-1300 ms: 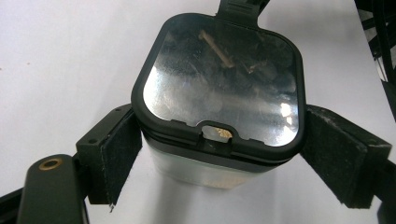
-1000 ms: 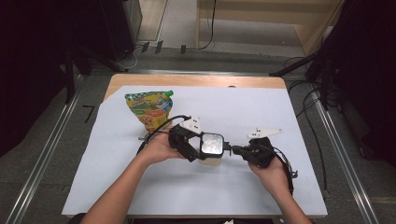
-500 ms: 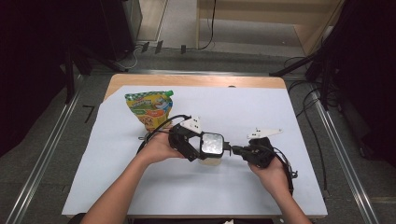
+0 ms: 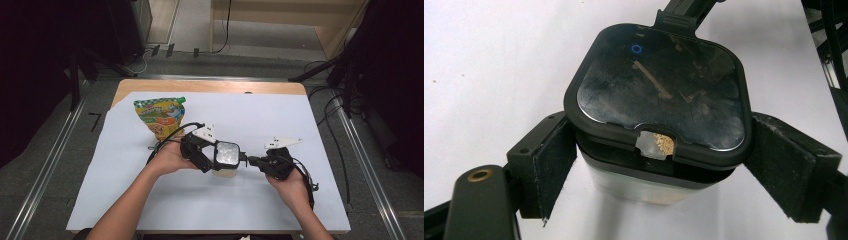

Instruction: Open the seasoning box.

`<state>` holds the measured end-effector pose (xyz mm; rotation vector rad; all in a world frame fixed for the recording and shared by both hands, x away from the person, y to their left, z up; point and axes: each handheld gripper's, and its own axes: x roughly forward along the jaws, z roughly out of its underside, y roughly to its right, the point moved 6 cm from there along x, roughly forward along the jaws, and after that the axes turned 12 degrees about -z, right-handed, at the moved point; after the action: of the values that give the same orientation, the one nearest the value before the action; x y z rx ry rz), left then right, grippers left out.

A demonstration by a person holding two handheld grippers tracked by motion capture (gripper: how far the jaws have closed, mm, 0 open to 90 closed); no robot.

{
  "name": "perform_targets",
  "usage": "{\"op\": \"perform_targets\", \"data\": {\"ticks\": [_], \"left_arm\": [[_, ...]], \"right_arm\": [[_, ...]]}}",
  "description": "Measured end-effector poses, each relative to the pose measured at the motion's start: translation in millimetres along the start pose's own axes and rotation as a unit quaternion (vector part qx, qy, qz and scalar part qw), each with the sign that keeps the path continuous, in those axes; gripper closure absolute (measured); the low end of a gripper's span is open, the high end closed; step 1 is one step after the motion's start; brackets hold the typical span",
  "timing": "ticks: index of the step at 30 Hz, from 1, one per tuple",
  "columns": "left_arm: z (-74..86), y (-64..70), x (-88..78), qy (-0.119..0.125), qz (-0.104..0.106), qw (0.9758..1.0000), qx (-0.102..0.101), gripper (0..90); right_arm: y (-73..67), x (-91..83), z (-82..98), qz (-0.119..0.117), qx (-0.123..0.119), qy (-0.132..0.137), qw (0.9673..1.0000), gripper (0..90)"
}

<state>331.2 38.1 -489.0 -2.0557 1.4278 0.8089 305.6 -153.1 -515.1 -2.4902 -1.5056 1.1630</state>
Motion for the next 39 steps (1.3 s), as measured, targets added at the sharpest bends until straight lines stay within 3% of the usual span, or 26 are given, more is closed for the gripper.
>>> {"op": "perform_targets", "data": {"ticks": [22, 26, 30, 31, 32, 33, 35, 39], "left_arm": [[-2.7, 1.3, -1.8, -0.003, -0.006, 1.0, 0.001, 16.7], [-3.8, 1.6, -3.2, -0.005, -0.01, 0.9999, 0.008, 16.8], [-8.9, 2.2, -7.2, 0.007, -0.018, 0.9997, 0.012, 17.0], [-10.3, 3.0, -10.6, 0.015, -0.006, 0.9998, 0.012, 17.9], [-11.7, 4.7, -14.8, 0.031, 0.028, 0.9991, 0.001, 38.9], [-15.1, 4.8, -17.7, 0.046, 0.034, 0.9983, -0.014, 52.1], [-19.0, 2.7, -19.7, 0.043, 0.021, 0.9987, -0.02, 41.1], [-21.5, 9.9, -21.7, 0.038, 0.031, 0.9988, -0.007, 45.8]], "right_arm": [[-0.1, 0.3, -0.2, 0.0, 0.001, 0.001, 1.0, 90.0], [-0.4, 0.3, -0.2, 0.0, 0.001, 0.001, 1.0, 90.0], [-0.5, 0.4, -0.3, -0.001, 0.0, 0.002, 1.0, 90.0], [-0.6, 0.5, -0.3, -0.002, 0.001, 0.003, 1.0, 90.0], [-0.4, 0.6, -0.2, -0.002, -0.001, 0.002, 1.0, 90.0], [-0.5, 0.7, -0.1, -0.001, -0.001, 0.001, 1.0, 90.0], [-1.6, 1.9, 0.1, -0.006, -0.003, -0.001, 1.0, 90.0], [-3.3, 3.8, 0.5, -0.005, -0.008, -0.006, 0.9999, 90.0]]}}
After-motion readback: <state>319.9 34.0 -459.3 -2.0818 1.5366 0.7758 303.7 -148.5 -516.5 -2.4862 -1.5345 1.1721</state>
